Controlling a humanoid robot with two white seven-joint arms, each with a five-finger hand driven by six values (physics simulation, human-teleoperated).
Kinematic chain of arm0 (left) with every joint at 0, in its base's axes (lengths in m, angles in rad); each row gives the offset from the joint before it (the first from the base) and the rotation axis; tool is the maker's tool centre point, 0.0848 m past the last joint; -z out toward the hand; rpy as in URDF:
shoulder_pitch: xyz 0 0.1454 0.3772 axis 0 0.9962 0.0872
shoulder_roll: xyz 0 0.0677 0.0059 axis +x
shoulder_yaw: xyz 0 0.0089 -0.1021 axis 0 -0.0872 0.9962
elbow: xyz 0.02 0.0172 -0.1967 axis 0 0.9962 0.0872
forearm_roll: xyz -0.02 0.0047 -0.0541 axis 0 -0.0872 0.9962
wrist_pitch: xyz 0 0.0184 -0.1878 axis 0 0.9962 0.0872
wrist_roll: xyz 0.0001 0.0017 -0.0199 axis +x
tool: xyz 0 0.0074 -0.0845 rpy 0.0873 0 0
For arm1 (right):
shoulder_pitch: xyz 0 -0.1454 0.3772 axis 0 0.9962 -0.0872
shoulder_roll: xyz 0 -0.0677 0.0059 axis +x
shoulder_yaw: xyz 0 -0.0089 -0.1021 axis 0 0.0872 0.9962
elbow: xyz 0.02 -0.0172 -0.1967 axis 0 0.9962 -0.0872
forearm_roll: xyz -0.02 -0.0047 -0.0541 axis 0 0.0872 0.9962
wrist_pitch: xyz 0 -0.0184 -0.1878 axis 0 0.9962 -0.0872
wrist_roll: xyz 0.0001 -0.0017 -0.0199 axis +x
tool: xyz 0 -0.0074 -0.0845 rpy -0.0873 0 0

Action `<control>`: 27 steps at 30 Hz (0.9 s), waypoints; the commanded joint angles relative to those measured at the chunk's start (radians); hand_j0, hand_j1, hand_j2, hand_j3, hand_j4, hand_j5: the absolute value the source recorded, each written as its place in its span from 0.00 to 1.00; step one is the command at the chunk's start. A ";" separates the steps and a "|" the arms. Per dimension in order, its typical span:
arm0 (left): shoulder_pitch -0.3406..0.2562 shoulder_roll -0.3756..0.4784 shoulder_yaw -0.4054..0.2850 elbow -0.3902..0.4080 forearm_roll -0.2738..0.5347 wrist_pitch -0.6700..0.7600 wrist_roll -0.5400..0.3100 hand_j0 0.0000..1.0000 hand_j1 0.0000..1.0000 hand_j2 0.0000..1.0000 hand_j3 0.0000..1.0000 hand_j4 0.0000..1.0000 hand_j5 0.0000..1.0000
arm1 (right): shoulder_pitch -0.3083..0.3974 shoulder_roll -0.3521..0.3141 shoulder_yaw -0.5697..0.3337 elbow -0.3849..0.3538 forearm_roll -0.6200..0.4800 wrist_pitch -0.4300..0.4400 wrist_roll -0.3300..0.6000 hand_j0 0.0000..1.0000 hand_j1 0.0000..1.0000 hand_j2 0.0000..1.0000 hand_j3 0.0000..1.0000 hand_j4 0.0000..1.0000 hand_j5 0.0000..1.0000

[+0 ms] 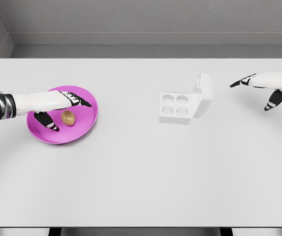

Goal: Pack egg into the box and close the box lid

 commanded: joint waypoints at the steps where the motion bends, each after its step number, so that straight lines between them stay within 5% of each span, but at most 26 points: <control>1: 0.002 0.001 0.002 0.000 0.006 0.003 0.000 1.00 1.00 1.00 1.00 1.00 1.00 | 0.000 -0.001 -0.001 0.000 -0.005 0.003 0.000 1.00 1.00 1.00 1.00 1.00 1.00; 7: 0.002 0.001 0.000 0.001 0.002 0.003 0.000 1.00 1.00 1.00 1.00 1.00 1.00 | 0.000 0.001 -0.001 0.000 -0.005 0.003 0.000 1.00 1.00 1.00 1.00 1.00 1.00; 9: 0.003 0.003 0.000 0.001 0.002 0.003 0.000 0.91 0.91 0.91 0.91 0.91 0.91 | 0.000 0.001 -0.001 0.000 -0.005 0.003 0.000 1.00 1.00 1.00 1.00 1.00 1.00; 27: 0.008 0.011 -0.009 0.001 0.005 0.003 0.000 0.63 0.63 0.63 0.63 0.63 0.63 | 0.000 0.002 0.003 -0.008 -0.005 0.001 0.000 1.00 1.00 1.00 1.00 1.00 1.00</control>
